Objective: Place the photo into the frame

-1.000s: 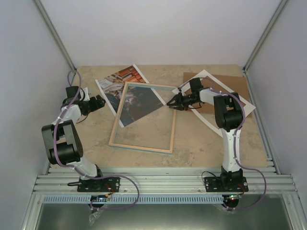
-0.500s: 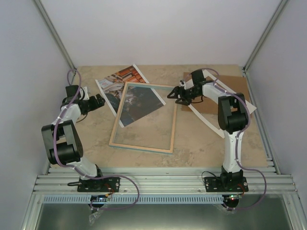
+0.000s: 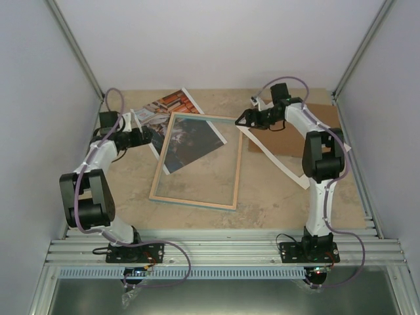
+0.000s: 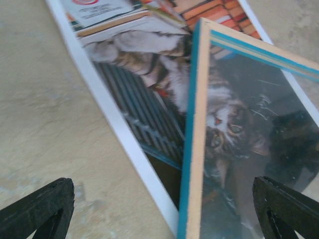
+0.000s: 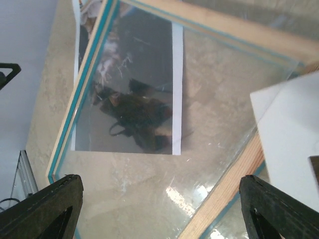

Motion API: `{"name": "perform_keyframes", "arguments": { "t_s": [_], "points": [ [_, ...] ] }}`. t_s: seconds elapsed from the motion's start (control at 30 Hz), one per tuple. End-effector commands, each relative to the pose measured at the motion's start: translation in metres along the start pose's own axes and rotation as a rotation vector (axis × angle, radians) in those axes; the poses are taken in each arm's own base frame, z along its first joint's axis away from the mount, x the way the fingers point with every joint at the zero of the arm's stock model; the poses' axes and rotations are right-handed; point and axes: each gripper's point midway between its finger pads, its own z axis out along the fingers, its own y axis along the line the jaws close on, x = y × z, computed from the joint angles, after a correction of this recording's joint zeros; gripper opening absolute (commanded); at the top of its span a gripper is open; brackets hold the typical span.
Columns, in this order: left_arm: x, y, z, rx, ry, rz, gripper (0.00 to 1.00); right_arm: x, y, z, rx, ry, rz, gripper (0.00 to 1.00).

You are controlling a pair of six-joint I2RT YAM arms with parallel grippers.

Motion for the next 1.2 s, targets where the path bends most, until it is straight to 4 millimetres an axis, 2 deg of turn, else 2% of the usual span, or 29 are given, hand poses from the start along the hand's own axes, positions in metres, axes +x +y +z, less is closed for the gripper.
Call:
{"name": "perform_keyframes", "arguments": {
  "t_s": [0.0,0.1,0.2,0.27,0.47,0.5,0.53,0.63,0.8,0.9,1.03,1.1,1.17],
  "points": [
    [-0.017,-0.029,-0.003,0.031,-0.019,0.134,0.99,-0.016,0.019,-0.036,-0.045,-0.033,-0.222,0.86],
    [-0.015,-0.041,0.004,0.044,0.015,0.152,0.99,-0.020,0.011,-0.050,-0.027,-0.047,-0.285,0.86],
    [-0.010,-0.048,0.011,0.030,0.059,0.174,0.99,-0.024,-0.005,-0.065,0.013,-0.059,-0.315,0.86],
    [-0.016,-0.051,0.012,0.020,0.069,0.173,0.99,-0.029,-0.016,-0.076,0.030,-0.063,-0.321,0.86],
    [-0.044,-0.058,-0.005,-0.004,0.006,0.176,0.99,-0.041,-0.042,-0.102,0.128,-0.063,-0.407,0.85],
    [-0.046,-0.061,-0.011,0.008,-0.014,0.188,0.99,-0.042,-0.057,-0.114,0.172,-0.065,-0.406,0.84],
    [-0.045,-0.065,-0.014,0.028,-0.024,0.201,1.00,-0.042,-0.064,-0.119,0.193,-0.062,-0.419,0.83],
    [-0.032,-0.076,-0.024,0.092,-0.035,0.222,1.00,-0.035,-0.079,-0.132,0.260,-0.029,-0.441,0.82],
    [0.010,-0.082,-0.025,0.161,0.029,0.251,0.99,-0.027,-0.112,-0.151,0.467,0.010,-0.502,0.81],
    [0.017,-0.081,-0.024,0.168,0.044,0.242,0.99,-0.029,-0.138,-0.165,0.574,0.043,-0.540,0.79],
    [0.012,-0.082,-0.023,0.173,0.032,0.224,0.99,-0.032,-0.174,-0.188,0.692,0.071,-0.551,0.79],
    [0.013,-0.084,-0.023,0.181,0.031,0.224,0.99,-0.033,-0.176,-0.187,0.680,0.082,-0.571,0.78],
    [0.015,-0.082,-0.021,0.172,0.037,0.223,0.99,-0.034,-0.164,-0.176,0.622,0.068,-0.576,0.76]
  ]
}}
